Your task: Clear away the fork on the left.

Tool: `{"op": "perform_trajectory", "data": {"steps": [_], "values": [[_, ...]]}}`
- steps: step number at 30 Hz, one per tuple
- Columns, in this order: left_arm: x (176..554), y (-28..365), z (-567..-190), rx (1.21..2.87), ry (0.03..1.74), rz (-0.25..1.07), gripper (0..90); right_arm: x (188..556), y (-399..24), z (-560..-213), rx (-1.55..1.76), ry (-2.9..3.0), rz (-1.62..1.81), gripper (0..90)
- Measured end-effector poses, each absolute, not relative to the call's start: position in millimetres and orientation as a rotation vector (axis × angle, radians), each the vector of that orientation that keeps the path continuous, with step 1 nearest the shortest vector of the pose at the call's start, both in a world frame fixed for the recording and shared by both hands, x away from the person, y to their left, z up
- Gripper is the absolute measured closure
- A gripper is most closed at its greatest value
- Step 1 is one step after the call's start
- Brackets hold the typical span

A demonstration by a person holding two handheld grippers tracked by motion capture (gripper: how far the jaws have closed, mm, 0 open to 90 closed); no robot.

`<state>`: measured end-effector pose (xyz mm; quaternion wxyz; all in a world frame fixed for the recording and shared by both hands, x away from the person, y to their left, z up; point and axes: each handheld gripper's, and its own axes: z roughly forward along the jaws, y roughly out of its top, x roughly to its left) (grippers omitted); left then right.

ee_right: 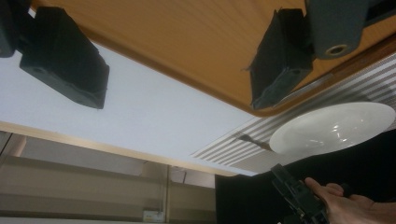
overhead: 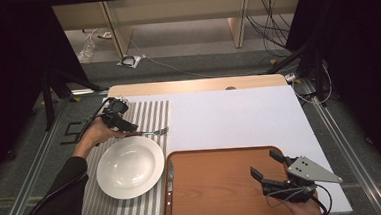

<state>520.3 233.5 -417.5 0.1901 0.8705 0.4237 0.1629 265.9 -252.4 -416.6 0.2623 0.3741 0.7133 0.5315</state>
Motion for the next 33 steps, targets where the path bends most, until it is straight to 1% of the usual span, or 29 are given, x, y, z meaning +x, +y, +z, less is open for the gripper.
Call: {"op": "perform_trajectory", "data": {"steps": [4, 7, 11, 21, 26, 30, 33], "values": [[528.1, 233.4, -423.6, 2.488, 1.192, 0.452, 23.1, 266.0, -252.6, -416.7, 1.015, 1.932, 1.435, 20.8], [532.7, 234.2, -427.6, 2.499, 1.190, 0.423, 23.7, 265.7, -252.7, -416.8, 1.017, 1.939, 1.428, 20.8], [536.5, 232.4, -432.8, 2.545, 1.187, 0.424, 25.2, 266.2, -252.8, -417.1, 1.019, 1.937, 1.432, 20.8], [543.7, 227.7, -443.2, 2.607, 1.176, 0.365, 28.0, 266.4, -253.1, -417.2, 1.015, 1.936, 1.432, 20.7], [545.8, 227.9, -449.1, 2.635, 1.173, 0.336, 31.7, 266.3, -253.1, -417.1, 1.012, 1.936, 1.433, 20.7], [545.5, 226.4, -452.7, 2.683, 1.129, 0.315, 34.6, 266.5, -253.0, -417.1, 1.014, 1.937, 1.432, 20.7], [545.3, 226.6, -453.6, 2.683, 1.122, 0.288, 38.5, 266.0, -253.2, -417.1, 1.015, 1.943, 1.422, 20.7]]}}
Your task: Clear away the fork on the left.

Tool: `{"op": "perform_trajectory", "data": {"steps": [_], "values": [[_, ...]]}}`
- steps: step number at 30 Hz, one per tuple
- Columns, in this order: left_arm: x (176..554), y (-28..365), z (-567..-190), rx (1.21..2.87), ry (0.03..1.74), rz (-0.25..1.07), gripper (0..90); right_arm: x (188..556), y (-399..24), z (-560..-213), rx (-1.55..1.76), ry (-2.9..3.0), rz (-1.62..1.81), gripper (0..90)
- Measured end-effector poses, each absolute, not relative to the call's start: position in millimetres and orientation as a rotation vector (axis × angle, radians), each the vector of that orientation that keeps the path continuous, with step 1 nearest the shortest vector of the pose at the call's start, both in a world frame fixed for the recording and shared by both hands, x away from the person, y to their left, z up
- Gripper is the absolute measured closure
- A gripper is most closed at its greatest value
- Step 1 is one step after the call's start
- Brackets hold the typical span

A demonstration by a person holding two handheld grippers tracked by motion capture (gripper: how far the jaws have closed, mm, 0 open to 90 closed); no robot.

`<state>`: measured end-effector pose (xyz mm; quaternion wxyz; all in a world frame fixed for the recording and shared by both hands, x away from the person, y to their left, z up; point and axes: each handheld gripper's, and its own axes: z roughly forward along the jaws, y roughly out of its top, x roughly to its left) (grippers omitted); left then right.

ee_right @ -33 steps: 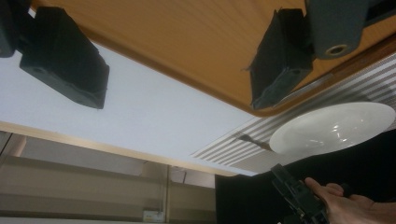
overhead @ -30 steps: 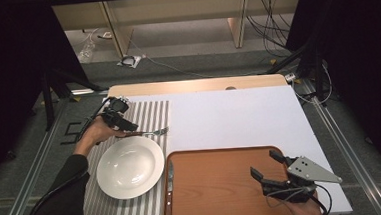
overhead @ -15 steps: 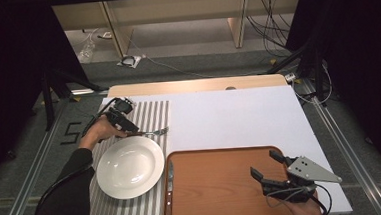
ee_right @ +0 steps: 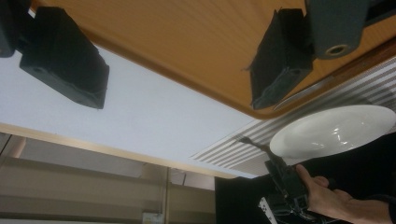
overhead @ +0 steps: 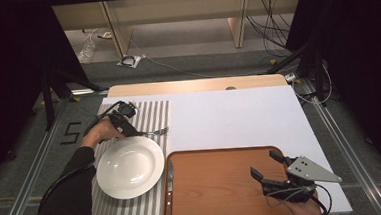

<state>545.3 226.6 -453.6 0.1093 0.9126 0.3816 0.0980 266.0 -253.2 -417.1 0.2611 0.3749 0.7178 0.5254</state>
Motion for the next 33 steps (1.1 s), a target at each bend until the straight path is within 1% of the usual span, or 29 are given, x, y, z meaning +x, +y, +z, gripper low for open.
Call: {"op": "perform_trajectory", "data": {"steps": [4, 11, 19, 24, 25, 28, 33], "values": [[545.3, 226.3, -455.3, 2.708, 1.115, 0.287, 42.6, 266.3, -253.3, -417.1, 1.014, 1.938, 1.430, 20.7], [547.5, 224.5, -454.9, 2.708, 1.112, 0.266, 45.8, 266.1, -253.3, -417.1, 1.015, 1.941, 1.425, 20.7], [550.1, 221.4, -455.2, 2.697, 1.130, 0.296, 48.1, 266.4, -253.5, -416.8, 1.010, 1.932, 1.434, 20.8], [549.9, 220.3, -461.2, 2.728, 1.126, 0.275, 49.5, 266.4, -253.6, -416.7, 1.011, 1.933, 1.432, 20.8], [550.0, 221.1, -461.1, 2.713, 1.125, 0.276, 49.8, 266.4, -253.5, -416.9, 1.010, 1.932, 1.434, 20.8], [550.1, 221.6, -460.9, 2.707, 1.125, 0.271, 53.6, 266.3, -253.8, -416.9, 1.014, 1.934, 1.430, 20.8], [550.7, 220.4, -460.4, 2.726, 1.117, 0.261, 56.3, 266.5, -253.5, -417.0, 1.014, 1.937, 1.430, 20.8]]}}
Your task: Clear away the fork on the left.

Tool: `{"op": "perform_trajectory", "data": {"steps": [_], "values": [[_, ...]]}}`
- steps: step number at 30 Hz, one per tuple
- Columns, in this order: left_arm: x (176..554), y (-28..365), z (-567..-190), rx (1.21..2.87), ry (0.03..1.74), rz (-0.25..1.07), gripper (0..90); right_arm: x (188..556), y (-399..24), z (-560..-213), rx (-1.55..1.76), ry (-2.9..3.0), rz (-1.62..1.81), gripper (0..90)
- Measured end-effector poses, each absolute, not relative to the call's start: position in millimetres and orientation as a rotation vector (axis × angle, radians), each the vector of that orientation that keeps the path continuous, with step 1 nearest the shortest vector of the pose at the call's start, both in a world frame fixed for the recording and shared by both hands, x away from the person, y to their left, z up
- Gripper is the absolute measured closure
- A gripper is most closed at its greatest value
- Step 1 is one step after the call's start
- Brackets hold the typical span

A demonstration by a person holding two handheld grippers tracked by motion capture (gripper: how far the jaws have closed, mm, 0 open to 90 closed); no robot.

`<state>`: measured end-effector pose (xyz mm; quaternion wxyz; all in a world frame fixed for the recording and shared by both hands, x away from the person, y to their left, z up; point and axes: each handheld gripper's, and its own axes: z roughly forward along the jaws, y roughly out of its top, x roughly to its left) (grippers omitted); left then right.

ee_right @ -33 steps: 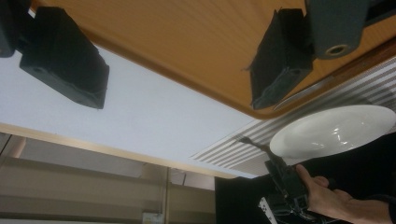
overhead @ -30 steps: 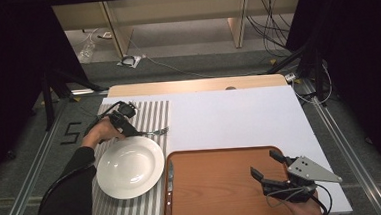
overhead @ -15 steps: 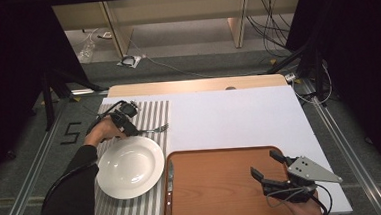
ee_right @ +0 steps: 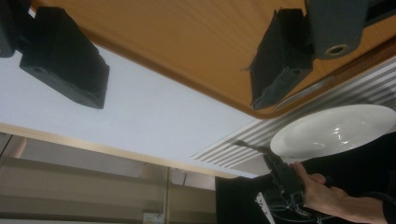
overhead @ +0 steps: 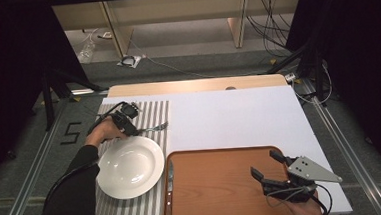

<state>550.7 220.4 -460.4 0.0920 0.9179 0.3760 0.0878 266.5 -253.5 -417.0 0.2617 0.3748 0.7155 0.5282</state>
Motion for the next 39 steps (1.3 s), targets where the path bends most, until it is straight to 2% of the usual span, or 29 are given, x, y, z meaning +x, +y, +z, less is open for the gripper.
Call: {"op": "perform_trajectory", "data": {"steps": [11, 14, 23, 39], "values": [[549.6, 217.7, -460.1, 2.741, 1.077, 0.250, 68.8, 266.7, -253.4, -417.2, 1.015, 1.937, 1.434, 20.8], [549.7, 217.4, -460.3, 2.742, 1.070, 0.251, 74.8, 266.8, -253.4, -417.4, 1.017, 1.937, 1.433, 20.8], [549.6, 218.8, -459.5, 2.717, 1.075, 0.220, 75.9, 266.8, -253.7, -417.4, 1.018, 1.936, 1.435, 20.9], [552.2, 222.1, -439.0, 2.652, 1.120, 0.324, 76.1, 266.6, -253.9, -417.1, 1.021, 1.932, 1.437, 21.0]]}}
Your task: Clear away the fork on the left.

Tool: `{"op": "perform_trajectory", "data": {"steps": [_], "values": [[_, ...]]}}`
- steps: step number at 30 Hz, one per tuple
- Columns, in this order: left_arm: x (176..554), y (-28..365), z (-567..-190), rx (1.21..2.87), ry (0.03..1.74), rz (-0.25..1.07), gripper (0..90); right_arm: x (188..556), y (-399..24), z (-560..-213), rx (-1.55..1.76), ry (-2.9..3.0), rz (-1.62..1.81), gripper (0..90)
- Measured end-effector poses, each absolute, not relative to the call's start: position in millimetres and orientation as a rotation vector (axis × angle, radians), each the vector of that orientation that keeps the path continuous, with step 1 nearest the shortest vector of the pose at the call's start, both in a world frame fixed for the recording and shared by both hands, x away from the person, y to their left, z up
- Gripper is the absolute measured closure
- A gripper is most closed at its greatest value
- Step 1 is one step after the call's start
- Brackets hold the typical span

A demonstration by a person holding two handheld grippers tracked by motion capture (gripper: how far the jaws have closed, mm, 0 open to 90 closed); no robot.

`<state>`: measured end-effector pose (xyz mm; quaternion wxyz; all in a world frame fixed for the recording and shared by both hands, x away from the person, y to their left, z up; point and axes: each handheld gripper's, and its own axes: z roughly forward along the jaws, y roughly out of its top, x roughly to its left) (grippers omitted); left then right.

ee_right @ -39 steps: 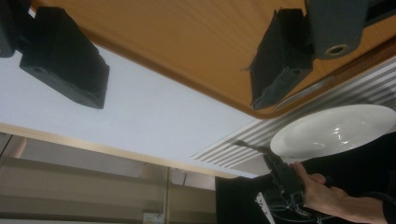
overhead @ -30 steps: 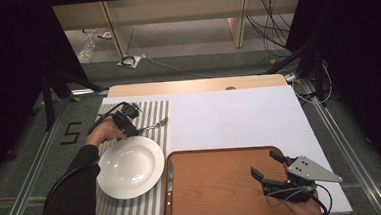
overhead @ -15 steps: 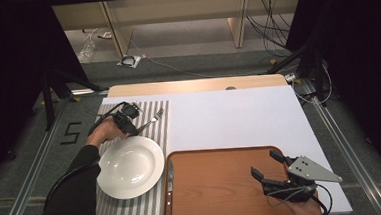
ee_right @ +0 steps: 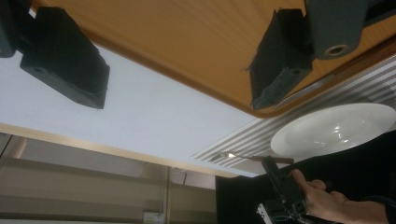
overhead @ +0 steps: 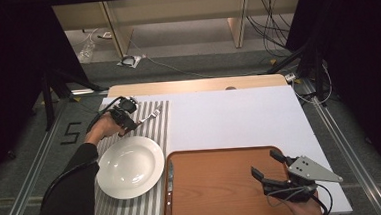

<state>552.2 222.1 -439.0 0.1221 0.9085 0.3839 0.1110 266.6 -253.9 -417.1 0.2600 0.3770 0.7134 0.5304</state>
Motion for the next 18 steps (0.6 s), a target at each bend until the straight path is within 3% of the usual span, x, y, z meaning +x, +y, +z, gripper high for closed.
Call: {"op": "perform_trajectory", "data": {"steps": [9, 18], "values": [[548.0, 226.1, -421.6, 2.585, 1.191, 0.313, 76.1, 266.7, -253.5, -417.2, 1.020, 1.933, 1.433, 21.0], [532.3, 214.9, -398.9, 2.563, 1.147, 0.301, 76.1, 266.6, -253.2, -417.7, 1.020, 1.937, 1.430, 21.0]]}}
